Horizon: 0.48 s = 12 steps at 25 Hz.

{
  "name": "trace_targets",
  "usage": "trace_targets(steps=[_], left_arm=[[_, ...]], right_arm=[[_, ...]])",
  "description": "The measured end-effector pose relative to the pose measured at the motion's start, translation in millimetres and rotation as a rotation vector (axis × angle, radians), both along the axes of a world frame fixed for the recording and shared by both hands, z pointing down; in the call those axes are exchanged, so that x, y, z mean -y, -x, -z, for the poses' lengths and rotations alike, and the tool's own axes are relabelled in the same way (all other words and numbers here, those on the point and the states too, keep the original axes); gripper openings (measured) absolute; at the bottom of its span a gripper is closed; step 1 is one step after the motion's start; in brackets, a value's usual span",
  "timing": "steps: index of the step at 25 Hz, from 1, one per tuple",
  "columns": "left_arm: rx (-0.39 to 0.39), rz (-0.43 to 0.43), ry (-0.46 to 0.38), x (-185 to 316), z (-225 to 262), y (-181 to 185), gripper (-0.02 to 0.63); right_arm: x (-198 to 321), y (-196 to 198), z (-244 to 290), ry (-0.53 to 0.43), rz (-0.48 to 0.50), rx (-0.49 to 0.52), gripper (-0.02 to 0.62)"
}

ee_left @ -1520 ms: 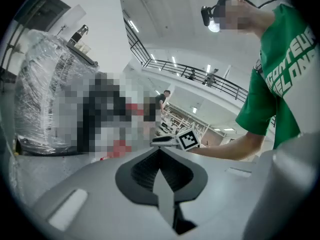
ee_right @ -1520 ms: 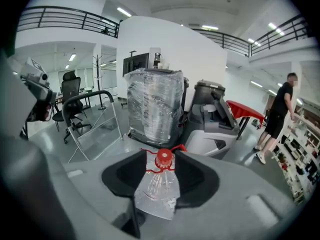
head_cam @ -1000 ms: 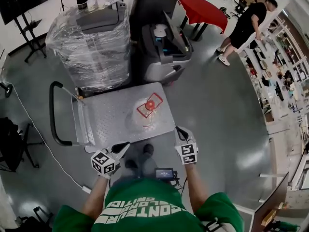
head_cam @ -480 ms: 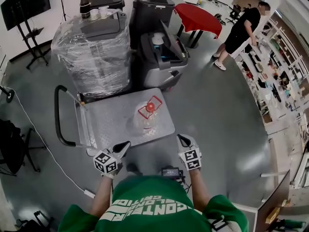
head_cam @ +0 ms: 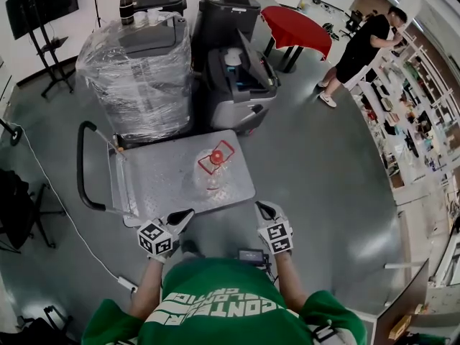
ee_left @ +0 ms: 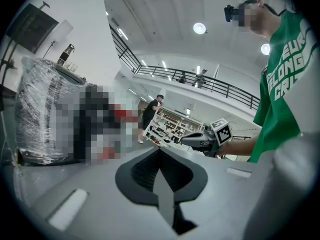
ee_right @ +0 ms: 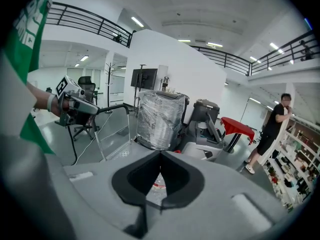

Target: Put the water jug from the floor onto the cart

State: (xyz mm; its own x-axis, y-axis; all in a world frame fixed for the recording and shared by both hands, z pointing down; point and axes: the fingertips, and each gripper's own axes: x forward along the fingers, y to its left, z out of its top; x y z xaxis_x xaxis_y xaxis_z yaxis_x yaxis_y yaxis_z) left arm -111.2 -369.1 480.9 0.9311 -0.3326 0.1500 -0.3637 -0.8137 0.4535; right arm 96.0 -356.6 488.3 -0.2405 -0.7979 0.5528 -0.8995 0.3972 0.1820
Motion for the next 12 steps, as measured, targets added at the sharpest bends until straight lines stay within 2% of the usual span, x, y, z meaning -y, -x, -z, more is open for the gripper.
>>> trace_targets(steps=[12], left_arm=[[0.043,-0.029,-0.037,-29.1,13.7,-80.2,0.008]], right_arm=[[-32.5,-60.1,0.0,-0.017,0.010,0.050,-0.008]])
